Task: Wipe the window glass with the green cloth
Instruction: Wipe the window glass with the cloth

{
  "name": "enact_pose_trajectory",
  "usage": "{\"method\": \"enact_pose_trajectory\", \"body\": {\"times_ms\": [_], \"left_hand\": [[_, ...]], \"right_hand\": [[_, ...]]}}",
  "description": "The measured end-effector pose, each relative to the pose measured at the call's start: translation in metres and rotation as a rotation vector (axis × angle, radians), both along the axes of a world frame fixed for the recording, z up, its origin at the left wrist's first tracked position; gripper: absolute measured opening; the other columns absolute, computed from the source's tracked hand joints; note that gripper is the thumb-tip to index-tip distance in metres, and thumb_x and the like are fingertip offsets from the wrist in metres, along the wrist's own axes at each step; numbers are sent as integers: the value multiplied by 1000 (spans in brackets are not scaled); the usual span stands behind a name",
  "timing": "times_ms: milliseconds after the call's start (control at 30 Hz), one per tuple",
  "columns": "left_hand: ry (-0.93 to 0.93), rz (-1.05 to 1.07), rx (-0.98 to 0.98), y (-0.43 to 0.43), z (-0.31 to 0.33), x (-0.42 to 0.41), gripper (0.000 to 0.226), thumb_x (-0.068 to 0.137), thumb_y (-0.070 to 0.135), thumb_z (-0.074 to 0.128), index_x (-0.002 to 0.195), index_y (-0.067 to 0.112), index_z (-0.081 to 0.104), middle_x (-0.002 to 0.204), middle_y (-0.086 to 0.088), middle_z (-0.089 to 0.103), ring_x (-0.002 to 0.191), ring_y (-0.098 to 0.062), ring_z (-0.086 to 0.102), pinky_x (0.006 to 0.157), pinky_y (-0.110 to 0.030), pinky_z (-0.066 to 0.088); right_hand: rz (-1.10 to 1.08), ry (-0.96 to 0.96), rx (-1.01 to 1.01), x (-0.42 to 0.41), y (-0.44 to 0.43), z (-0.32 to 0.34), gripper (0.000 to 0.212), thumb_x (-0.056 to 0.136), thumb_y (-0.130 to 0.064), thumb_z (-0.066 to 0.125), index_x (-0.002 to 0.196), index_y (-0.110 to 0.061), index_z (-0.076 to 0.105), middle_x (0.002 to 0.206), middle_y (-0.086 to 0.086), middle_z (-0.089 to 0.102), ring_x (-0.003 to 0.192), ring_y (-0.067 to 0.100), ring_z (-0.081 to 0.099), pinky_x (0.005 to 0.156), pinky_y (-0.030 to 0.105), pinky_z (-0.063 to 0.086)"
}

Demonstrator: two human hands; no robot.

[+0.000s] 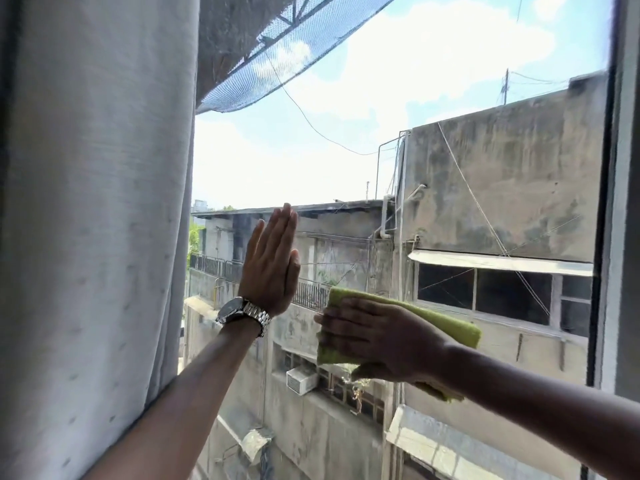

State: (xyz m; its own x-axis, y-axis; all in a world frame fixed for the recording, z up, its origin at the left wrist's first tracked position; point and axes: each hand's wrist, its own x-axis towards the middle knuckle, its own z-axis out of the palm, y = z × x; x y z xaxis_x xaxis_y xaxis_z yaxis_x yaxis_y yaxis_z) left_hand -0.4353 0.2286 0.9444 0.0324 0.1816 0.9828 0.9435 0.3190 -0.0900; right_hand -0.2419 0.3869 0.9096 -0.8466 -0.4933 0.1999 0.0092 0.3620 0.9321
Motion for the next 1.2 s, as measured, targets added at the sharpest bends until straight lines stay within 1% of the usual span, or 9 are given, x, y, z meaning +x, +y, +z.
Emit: {"method": "enact_pose_trajectory", "body": {"times_ms": [67, 233, 367, 533, 600, 733, 967, 1100, 1200], "left_hand": [[2, -12, -2, 0, -1, -2, 59, 98, 22, 26, 151, -3, 33, 162, -20, 31, 154, -29, 27, 124, -57, 28], [35, -3, 12, 3, -1, -9, 58, 99, 21, 27, 153, -1, 31, 164, -18, 29, 155, -27, 24, 126, -54, 25], [76, -2, 30, 5, -1, -17, 58, 100, 23, 26, 155, 3, 27, 166, -15, 26, 157, -22, 19, 128, -49, 21], [87, 22, 35, 6, -3, -16, 58, 100, 23, 27, 154, 1, 29, 165, -17, 28, 156, -26, 22, 127, -51, 23], [75, 24, 32, 4, -2, -11, 58, 99, 21, 29, 153, 0, 30, 164, -19, 29, 155, -28, 24, 127, -52, 23], [50, 3, 19, 0, -1, -3, 58, 97, 17, 33, 151, -3, 32, 162, -23, 31, 154, -32, 27, 125, -56, 25], [57, 8, 32, 5, -1, -11, 59, 98, 19, 32, 153, 0, 30, 164, -19, 28, 155, -29, 24, 125, -55, 25], [99, 23, 50, 8, -1, -20, 59, 100, 23, 28, 154, 2, 28, 165, -17, 27, 157, -25, 20, 128, -51, 21], [114, 17, 57, 8, -1, -21, 58, 100, 24, 27, 154, 2, 28, 165, -16, 27, 157, -24, 19, 130, -46, 17]], "right_hand": [[27, 46, 23, -1, 5, 34, 69, 103, -62, 37, 158, -20, 34, 165, 7, 34, 154, 25, 30, 127, 47, 29], [-42, 509, -164, -1, 0, 158, 69, 107, -60, 21, 156, -14, 34, 159, 17, 42, 151, 32, 36, 127, 50, 26], [-31, 675, -389, -19, -18, 146, 77, 103, -66, 20, 157, -12, 32, 164, 17, 34, 154, 32, 28, 127, 51, 25], [-39, 358, -236, -9, -10, 28, 75, 104, -64, 25, 159, -14, 28, 166, 16, 29, 155, 33, 24, 130, 50, 20], [-62, 256, -198, 9, 0, -6, 73, 104, -64, 31, 159, -15, 29, 166, 14, 29, 155, 32, 26, 128, 49, 25], [-41, 137, -58, 44, 27, 12, 66, 106, -59, 31, 160, -21, 27, 167, 9, 28, 156, 26, 26, 129, 46, 23], [-62, 661, -259, 62, 47, 147, 67, 108, -57, 25, 162, -20, 13, 167, 18, 24, 157, 31, 19, 130, 48, 19], [-5, 940, -523, 20, 13, 149, 69, 107, -60, 16, 161, -17, 23, 169, 15, 20, 158, 30, 17, 130, 48, 17], [59, 1066, -676, -11, -11, 137, 70, 107, -59, 20, 160, -13, 27, 168, 16, 23, 157, 31, 19, 129, 49, 19]]}}
